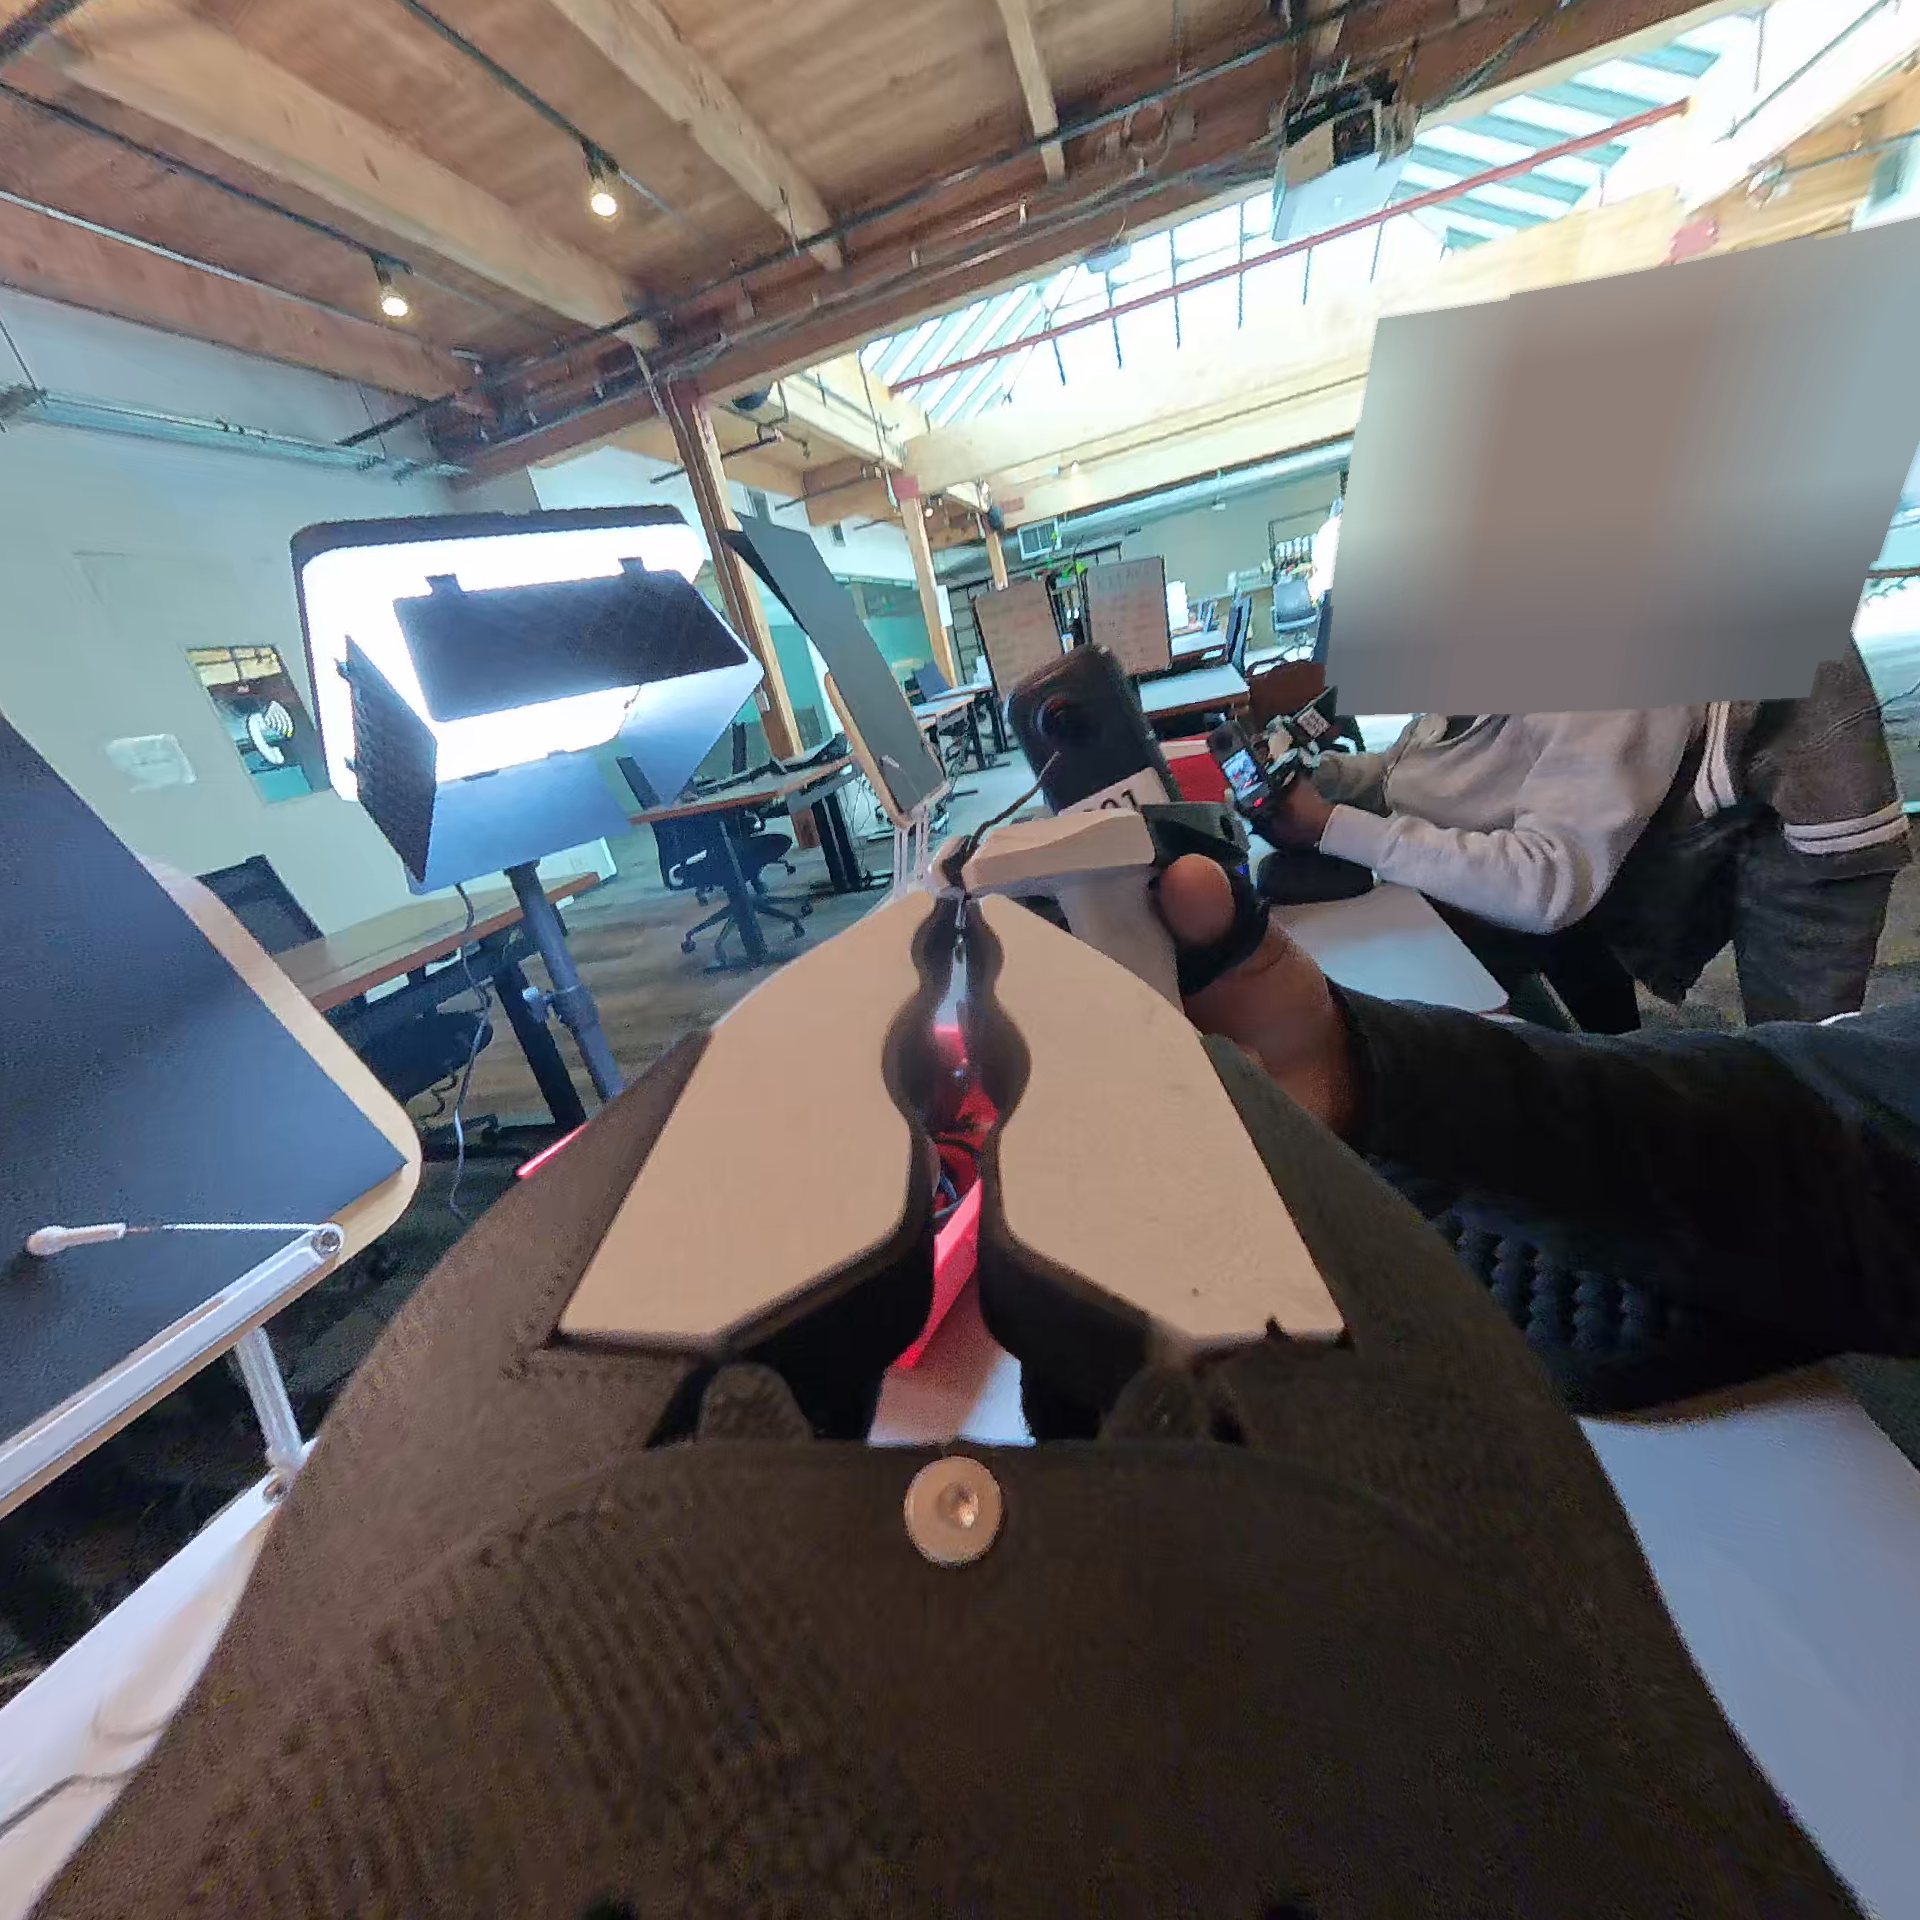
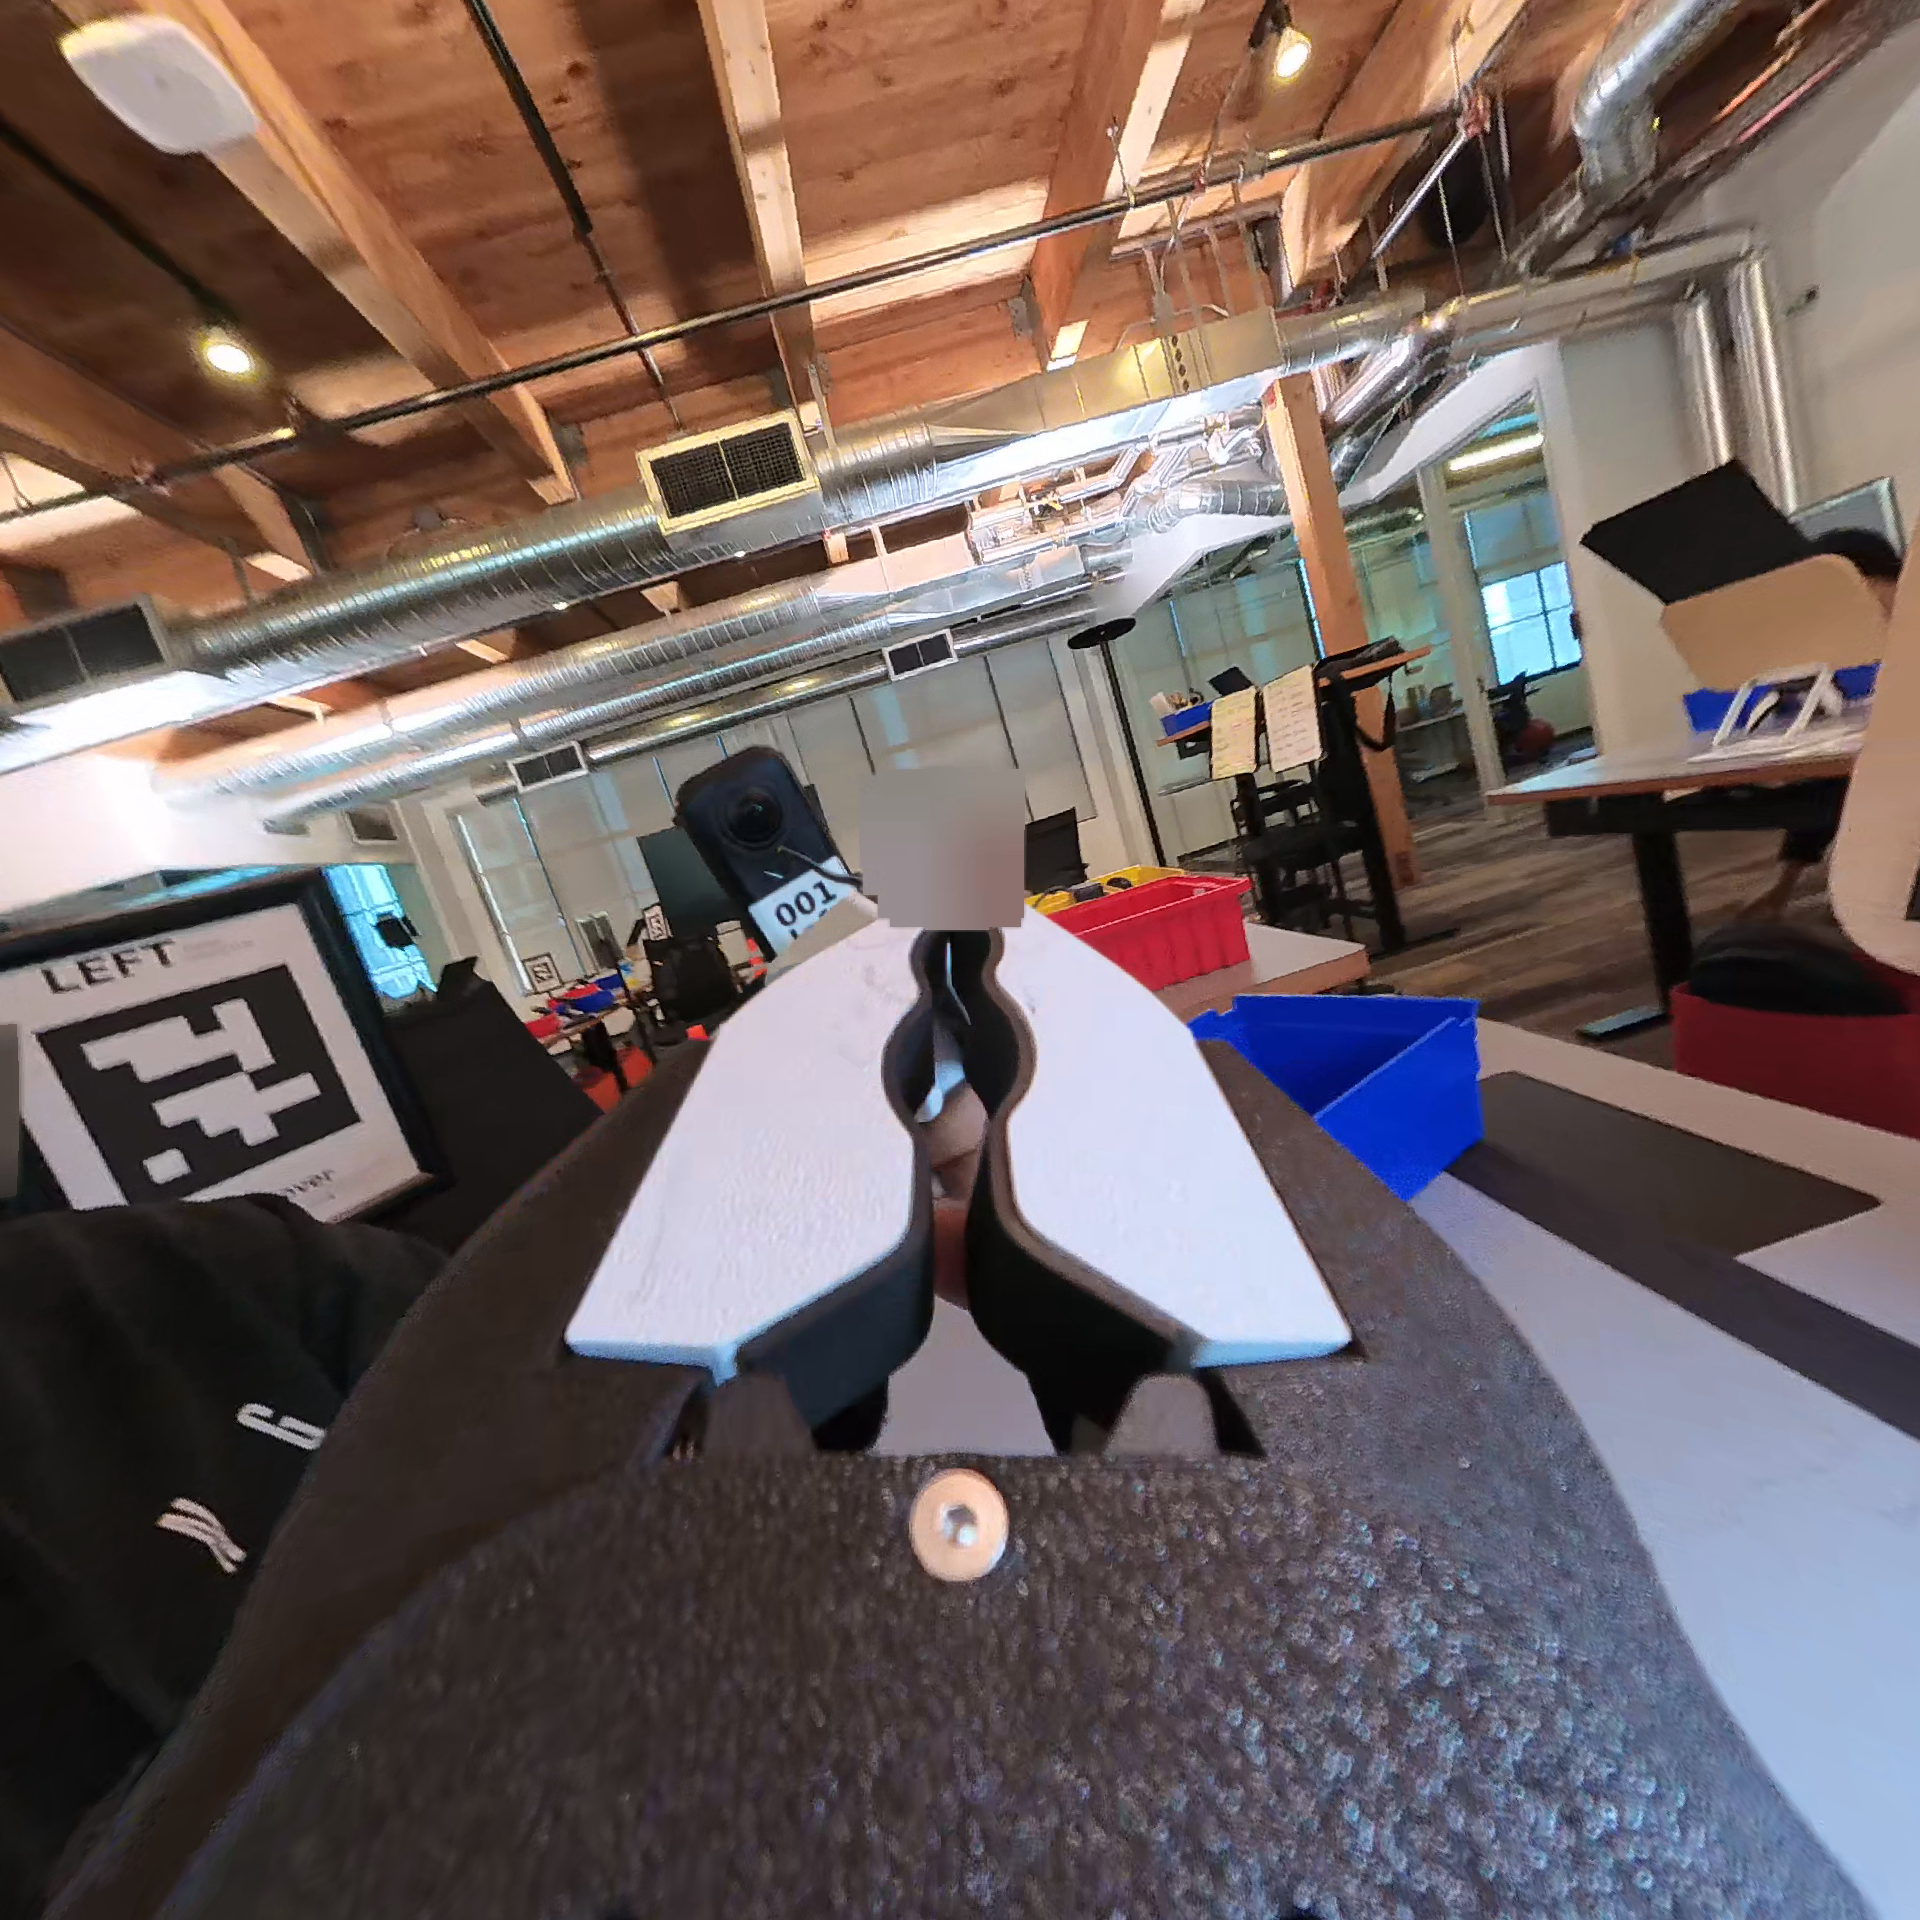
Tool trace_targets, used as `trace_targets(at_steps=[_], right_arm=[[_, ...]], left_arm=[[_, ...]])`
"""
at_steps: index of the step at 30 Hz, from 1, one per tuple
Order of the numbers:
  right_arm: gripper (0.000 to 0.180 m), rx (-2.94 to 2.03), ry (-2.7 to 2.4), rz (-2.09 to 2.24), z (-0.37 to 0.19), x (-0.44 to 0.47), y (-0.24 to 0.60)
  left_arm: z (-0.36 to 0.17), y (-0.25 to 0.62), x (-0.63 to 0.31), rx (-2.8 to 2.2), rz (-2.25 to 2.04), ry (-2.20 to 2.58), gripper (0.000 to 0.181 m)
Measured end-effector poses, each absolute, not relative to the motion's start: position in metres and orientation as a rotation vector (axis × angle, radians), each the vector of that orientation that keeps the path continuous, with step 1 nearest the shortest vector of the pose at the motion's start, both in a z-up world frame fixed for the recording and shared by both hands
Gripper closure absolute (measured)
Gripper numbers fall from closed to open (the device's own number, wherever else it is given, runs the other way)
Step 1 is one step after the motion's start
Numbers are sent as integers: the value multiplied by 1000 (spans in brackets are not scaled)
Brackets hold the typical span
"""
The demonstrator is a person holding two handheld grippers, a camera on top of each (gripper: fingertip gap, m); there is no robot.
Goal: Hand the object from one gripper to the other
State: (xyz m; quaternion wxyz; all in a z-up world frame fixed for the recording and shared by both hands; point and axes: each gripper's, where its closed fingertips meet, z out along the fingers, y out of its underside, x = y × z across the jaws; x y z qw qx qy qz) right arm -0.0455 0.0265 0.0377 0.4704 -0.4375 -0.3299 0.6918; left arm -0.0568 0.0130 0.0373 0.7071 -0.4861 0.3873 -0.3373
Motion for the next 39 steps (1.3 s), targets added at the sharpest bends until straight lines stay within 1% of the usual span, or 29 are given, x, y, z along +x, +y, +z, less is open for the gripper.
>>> trace_targets(at_steps=[4,6,7,9,11,15,18,22,29,34,37,39], right_arm=[[179,-1077,-777,1689,45,-41,27],[179,-1022,-615,1708,60,-7,51],[179,-1034,-624,1624,60,8,61],[179,-1044,-663,1422,61,23,67],[179,-1030,-657,1452,68,25,62],[179,-1040,-691,1473,60,4,56],[179,-1079,-690,1519,49,-12,55],[179,-1117,-663,1577,40,-26,55],[179,-1136,-629,1619,37,-34,53],[179,-1141,-634,1622,34,-39,50],[179,-1148,-638,1623,32,-41,50],[179,-1151,-641,1621,31,-41,50]], left_arm=[[48,12,-66,-1029,-860,774,180],[76,12,-106,-926,-987,581,181],[83,13,-125,-925,-1013,548,181],[84,17,-146,-975,-885,550,181],[86,15,-148,-986,-848,556,181],[70,22,-124,-1078,-882,607,180],[54,23,-99,-1146,-930,679,171],[31,27,-70,-1223,-838,779,162],[22,32,-58,-1243,-796,770,170],[21,31,-55,-1248,-815,777,171],[21,31,-55,-1243,-801,775,179],[21,32,-56,-1242,-786,775,180]])
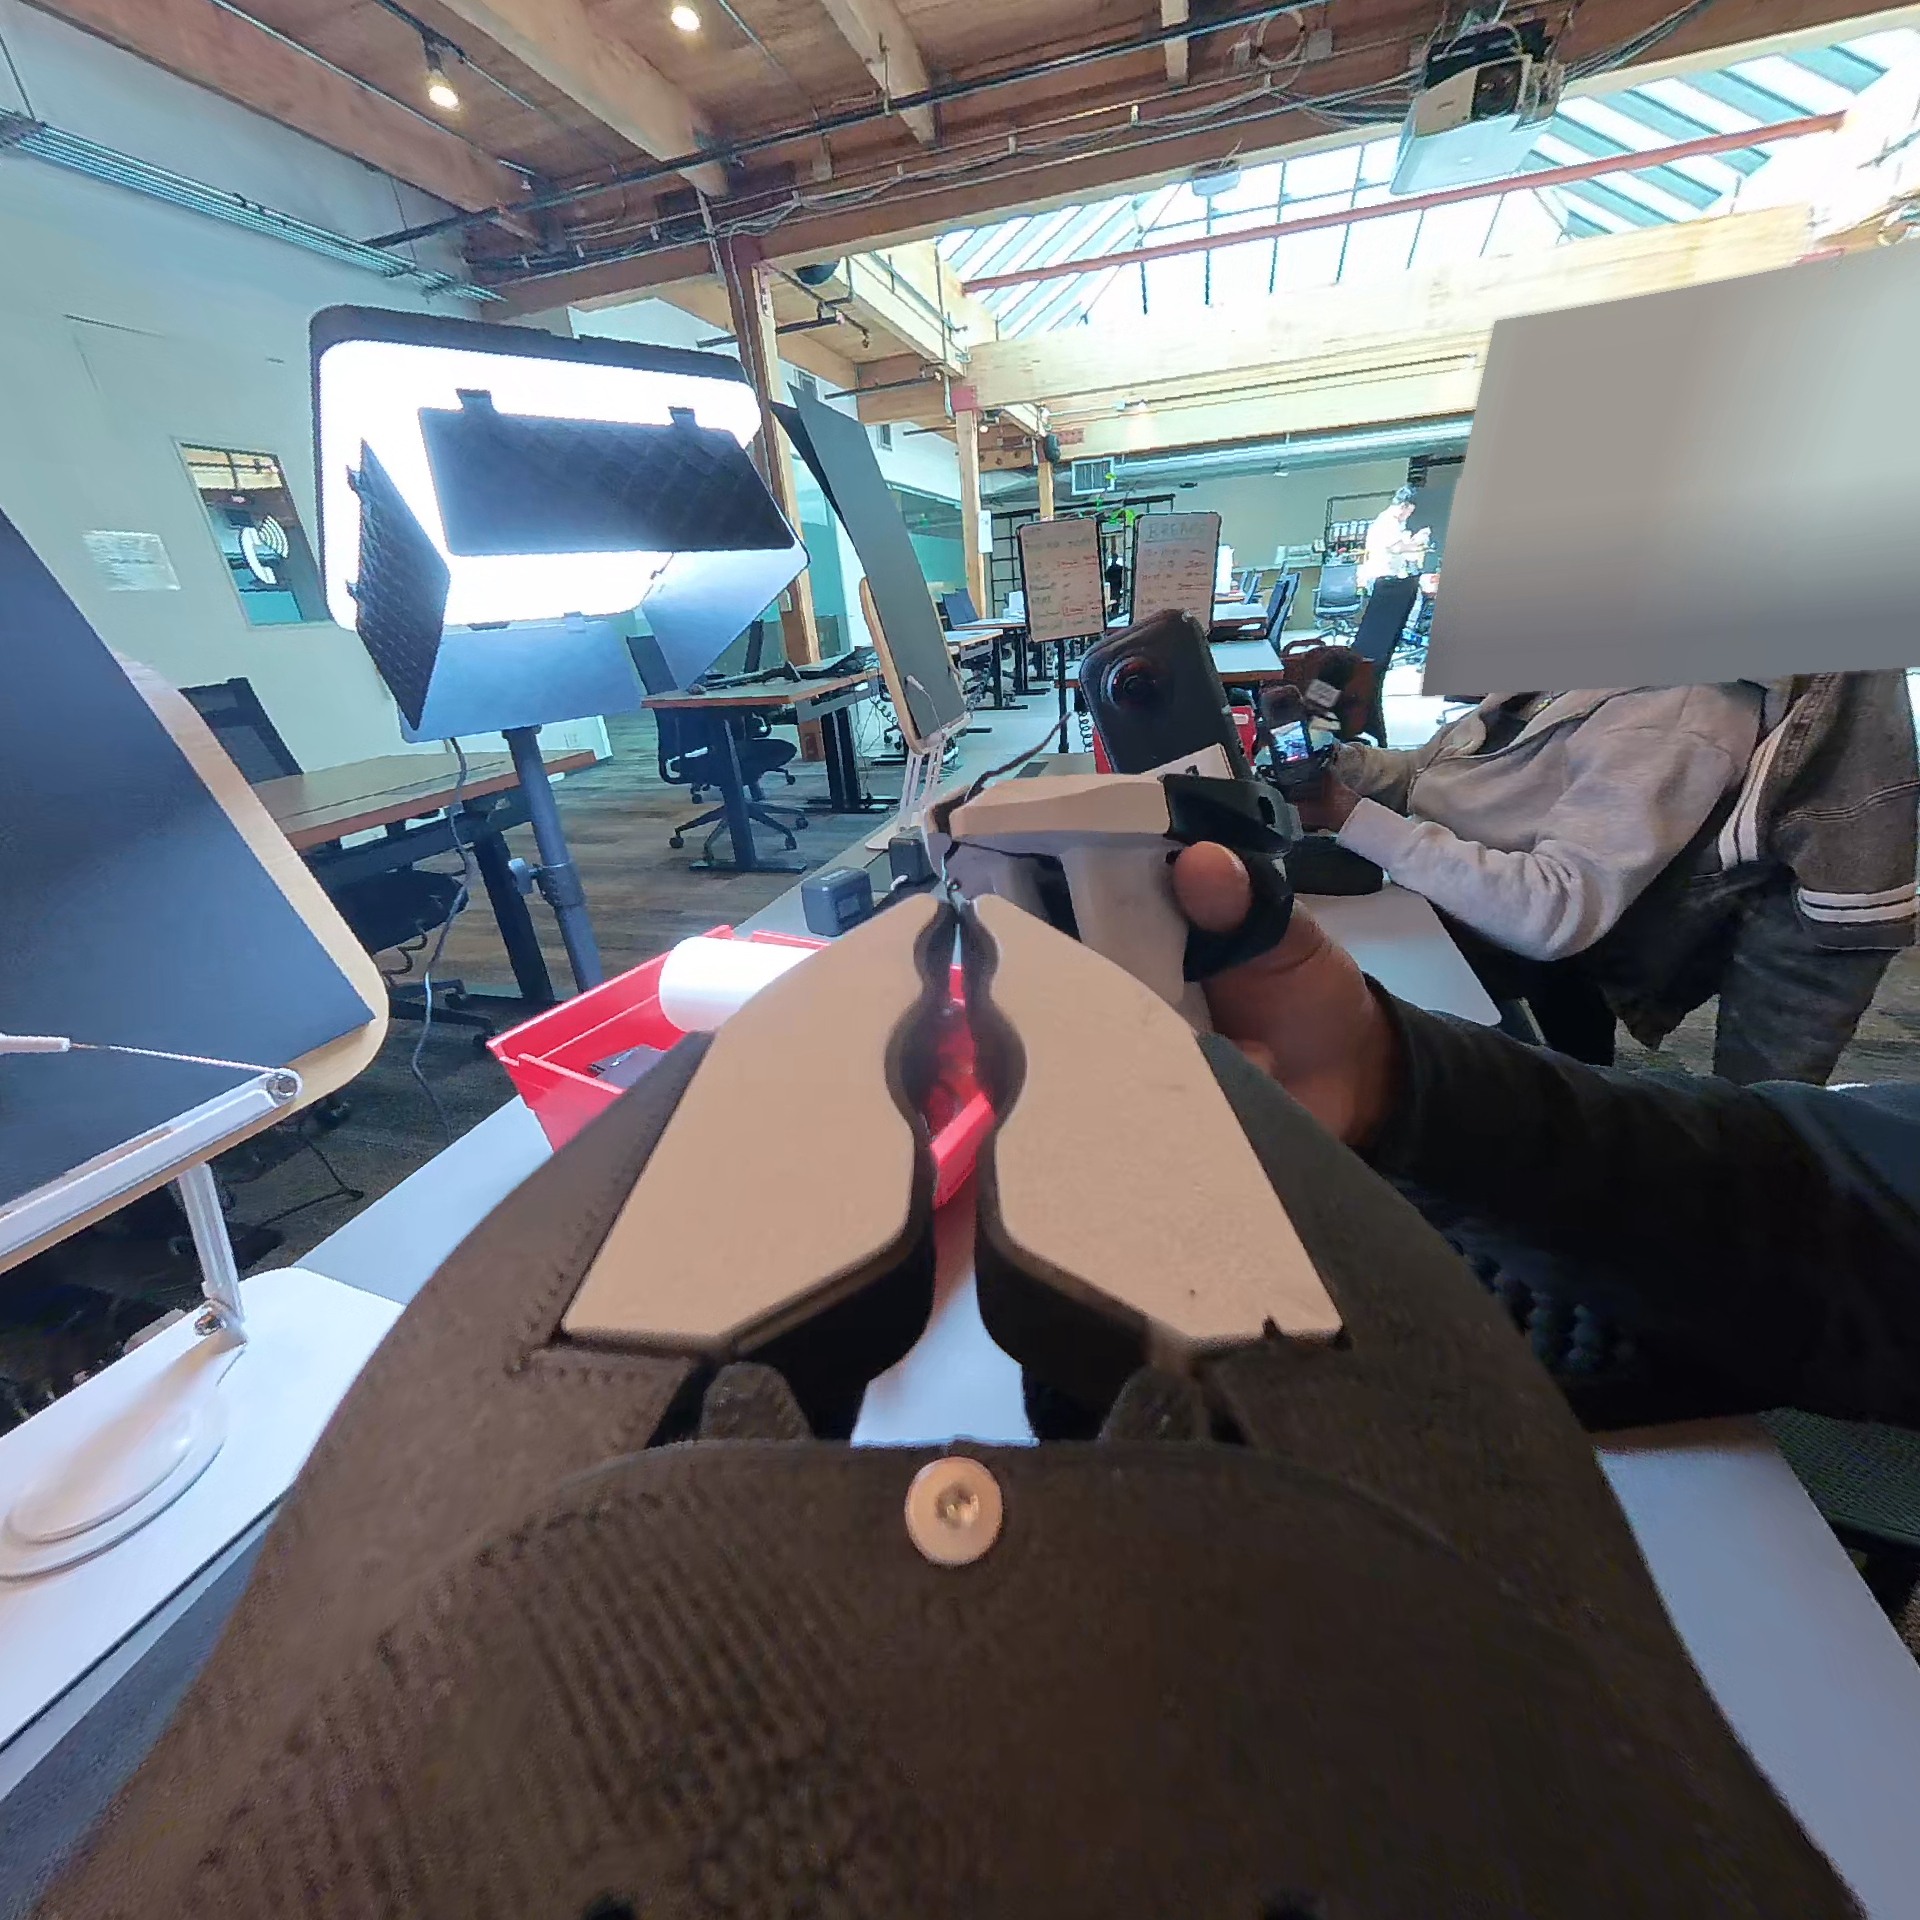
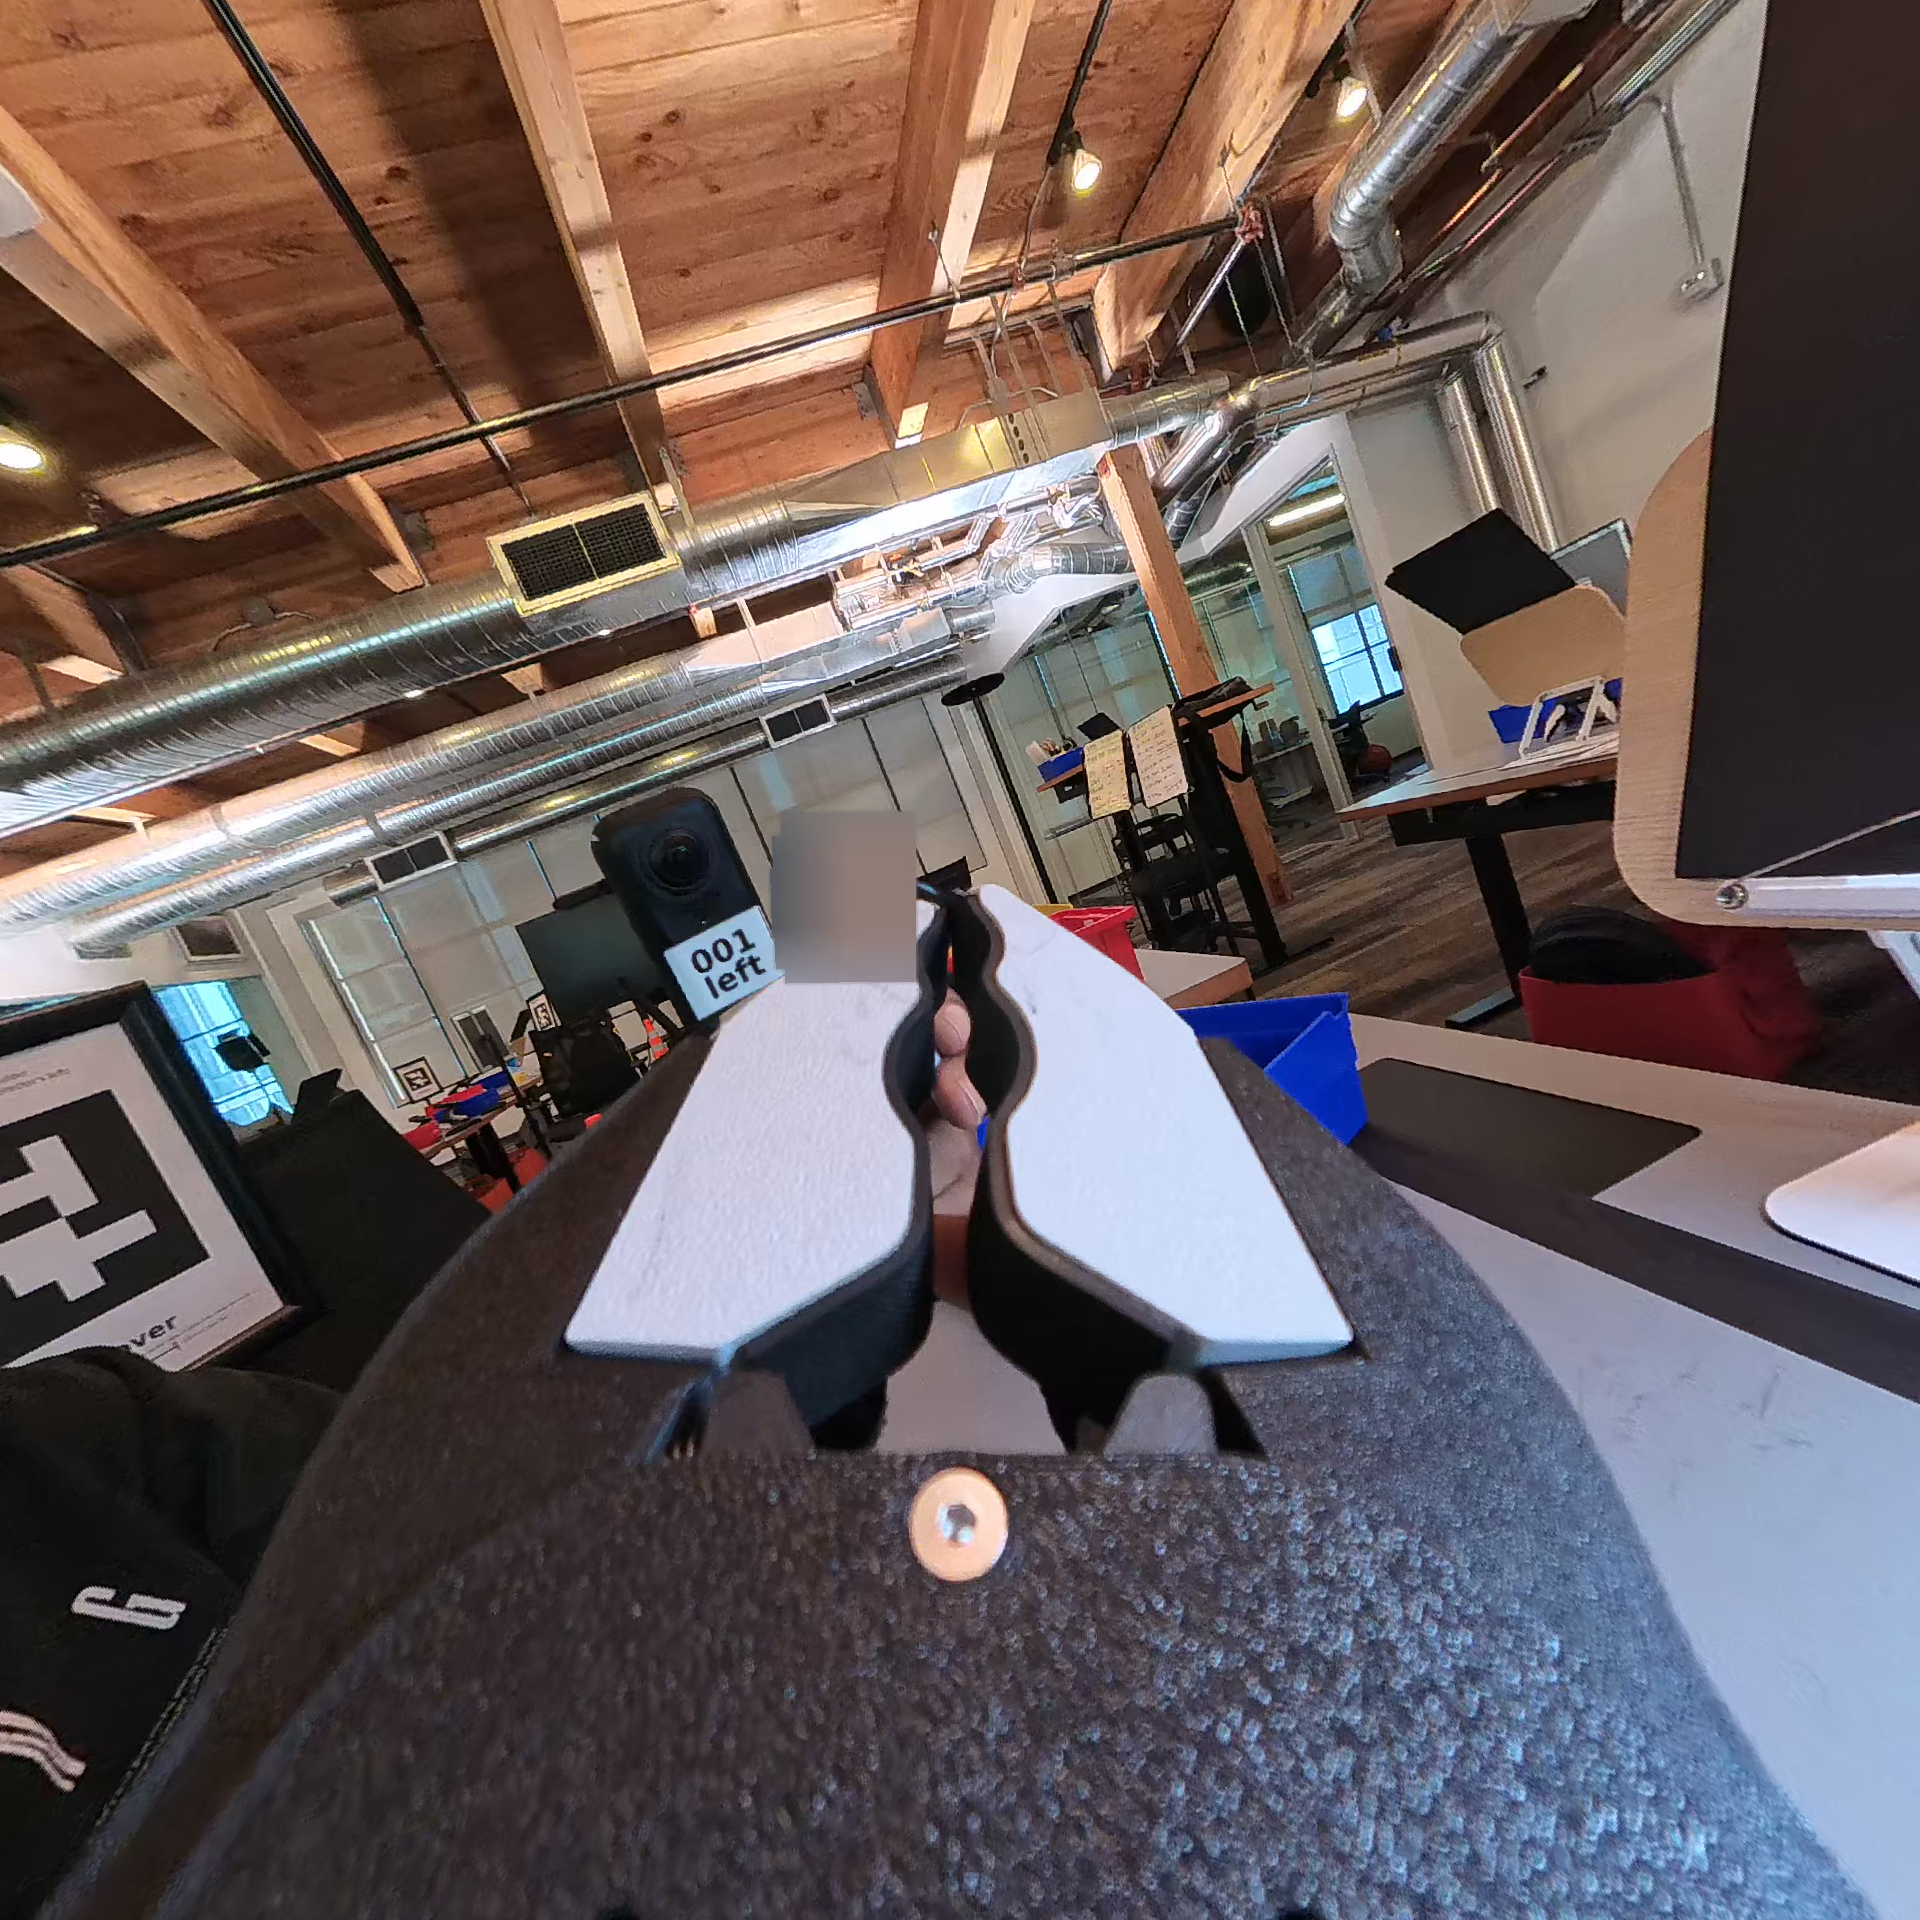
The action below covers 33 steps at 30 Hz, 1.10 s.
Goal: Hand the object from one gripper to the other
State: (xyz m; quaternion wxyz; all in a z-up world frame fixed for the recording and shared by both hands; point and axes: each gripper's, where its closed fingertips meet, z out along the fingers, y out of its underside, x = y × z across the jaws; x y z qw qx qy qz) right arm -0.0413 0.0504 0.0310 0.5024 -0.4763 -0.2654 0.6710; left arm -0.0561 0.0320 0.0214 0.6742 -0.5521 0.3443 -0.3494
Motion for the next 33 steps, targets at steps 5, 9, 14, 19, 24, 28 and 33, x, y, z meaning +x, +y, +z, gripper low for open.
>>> trace_targets(at_steps=[5,9,14,19,24,28,33], right_arm=[[178,-1095,-665,1636,36,-39,45],[151,-1027,-713,1657,37,-43,35],[163,-966,-705,1649,32,-52,27],[174,-916,-646,1724,33,-51,24],[179,-898,-618,1768,34,-50,22],[179,-896,-640,1754,35,-50,20],[180,-906,-669,1714,36,-50,19]], left_arm=[[23,32,-57,-1255,-818,768,181],[31,27,-58,-1229,-998,703,181],[28,24,-51,-1230,-1065,710,181],[26,20,-43,-1231,-1121,722,181],[27,19,-43,-1224,-1157,707,181],[28,18,-44,-1203,-1111,721,181],[35,16,-50,-1170,-1032,728,172]])
